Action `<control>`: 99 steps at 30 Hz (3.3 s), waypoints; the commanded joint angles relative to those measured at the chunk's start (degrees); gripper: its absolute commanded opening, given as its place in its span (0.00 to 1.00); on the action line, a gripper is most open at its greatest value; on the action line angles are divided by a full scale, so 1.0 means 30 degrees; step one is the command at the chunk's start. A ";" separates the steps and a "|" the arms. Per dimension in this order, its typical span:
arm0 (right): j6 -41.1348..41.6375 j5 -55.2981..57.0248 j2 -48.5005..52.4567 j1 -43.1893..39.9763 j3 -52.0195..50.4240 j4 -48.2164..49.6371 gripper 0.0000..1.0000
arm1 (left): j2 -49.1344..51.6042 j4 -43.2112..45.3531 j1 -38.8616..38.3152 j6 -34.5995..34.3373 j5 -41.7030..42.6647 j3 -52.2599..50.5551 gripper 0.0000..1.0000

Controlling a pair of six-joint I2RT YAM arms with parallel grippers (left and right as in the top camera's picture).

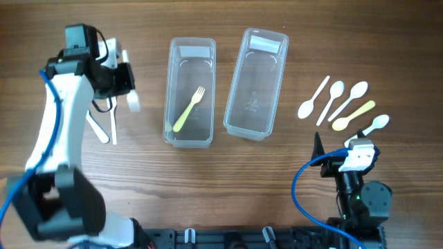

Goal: Pack container
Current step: 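Place the white fork into the left container, then grasp the next white fork with the left gripper and lift, then drop the white fork into the left container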

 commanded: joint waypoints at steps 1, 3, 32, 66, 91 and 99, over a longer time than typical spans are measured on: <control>-0.0131 0.0051 -0.0168 0.0087 -0.0124 0.0095 1.00 | -0.0947 0.0117 -0.1690 -0.0051 0.2280 0.0189 0.04; -0.0131 0.0051 -0.0168 0.0087 -0.0124 0.0102 1.00 | -0.0911 0.0131 -0.2492 -0.0044 0.2259 0.0189 0.04; -0.0131 0.0051 -0.0168 0.0087 -0.0124 0.0102 1.00 | -0.0087 -0.2506 0.2994 0.0160 -0.4328 -0.0073 0.91; -0.0131 0.0051 -0.0168 0.0087 -0.0124 0.0095 1.00 | 0.7286 0.1719 0.3198 0.3883 -0.3614 -0.2696 0.12; -0.0131 0.0051 -0.0168 0.0087 -0.0124 0.0102 1.00 | 0.2091 -0.1457 0.0823 0.0204 0.5850 0.2710 0.04; -0.0131 0.0051 -0.0168 0.0087 -0.0124 0.0095 1.00 | 0.2106 -0.1486 -0.3585 0.0211 0.3614 0.2703 0.04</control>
